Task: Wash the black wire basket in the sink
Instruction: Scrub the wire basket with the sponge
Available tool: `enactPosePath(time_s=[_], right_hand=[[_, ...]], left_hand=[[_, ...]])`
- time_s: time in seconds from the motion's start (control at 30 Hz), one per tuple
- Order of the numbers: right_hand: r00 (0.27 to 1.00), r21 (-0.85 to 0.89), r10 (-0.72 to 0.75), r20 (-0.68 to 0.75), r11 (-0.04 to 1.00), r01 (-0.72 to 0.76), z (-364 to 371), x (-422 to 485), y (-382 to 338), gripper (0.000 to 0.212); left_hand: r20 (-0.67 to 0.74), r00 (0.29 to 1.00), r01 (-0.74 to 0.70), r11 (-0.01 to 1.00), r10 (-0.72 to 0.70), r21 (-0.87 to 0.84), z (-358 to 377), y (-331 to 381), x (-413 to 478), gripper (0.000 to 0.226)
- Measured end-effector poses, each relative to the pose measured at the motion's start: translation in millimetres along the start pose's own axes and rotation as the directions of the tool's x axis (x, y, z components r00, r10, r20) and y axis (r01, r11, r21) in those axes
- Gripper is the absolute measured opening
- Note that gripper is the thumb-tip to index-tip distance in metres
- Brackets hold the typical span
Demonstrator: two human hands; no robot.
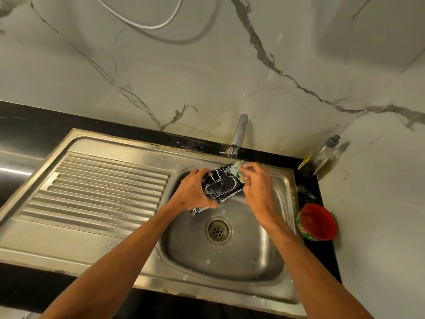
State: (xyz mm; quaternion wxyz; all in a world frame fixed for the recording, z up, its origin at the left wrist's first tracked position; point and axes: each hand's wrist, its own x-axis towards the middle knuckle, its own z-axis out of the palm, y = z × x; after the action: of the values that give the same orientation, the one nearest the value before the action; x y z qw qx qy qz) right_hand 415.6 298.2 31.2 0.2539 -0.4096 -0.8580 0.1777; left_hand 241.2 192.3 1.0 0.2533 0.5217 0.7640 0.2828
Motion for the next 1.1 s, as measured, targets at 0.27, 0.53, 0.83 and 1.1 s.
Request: enactPosePath(time_s=[0.27, 0.53, 0.83, 1.1], right_hand=[[0.983, -0.097, -0.182, 0.041, 0.978, 0.185, 3, 16, -4, 0.048], [0.985, 0.369, 0.029, 0.169, 0.925, -0.091, -10, 30, 26, 0.028], [0.881, 0.71, 0.4, 0.254, 0.542, -0.451, 9, -7, 26, 0.035], [0.88, 0.762, 0.406, 0.247, 0.479, -0.435, 35, -32, 3, 0.026]], left_hand=[[0.009, 0.998, -0.069, 0.997, 0.069, -0.018, -2, 2, -3, 0.108], [0.031, 0.996, -0.078, 0.995, 0.079, -0.055, -6, -17, -8, 0.103], [0.085, 0.996, -0.013, 0.955, 0.04, -0.297, -9, -26, -5, 0.093], [0.14, 0.989, 0.037, 0.999, -0.042, 0.037, -6, -17, 0, 0.114]])
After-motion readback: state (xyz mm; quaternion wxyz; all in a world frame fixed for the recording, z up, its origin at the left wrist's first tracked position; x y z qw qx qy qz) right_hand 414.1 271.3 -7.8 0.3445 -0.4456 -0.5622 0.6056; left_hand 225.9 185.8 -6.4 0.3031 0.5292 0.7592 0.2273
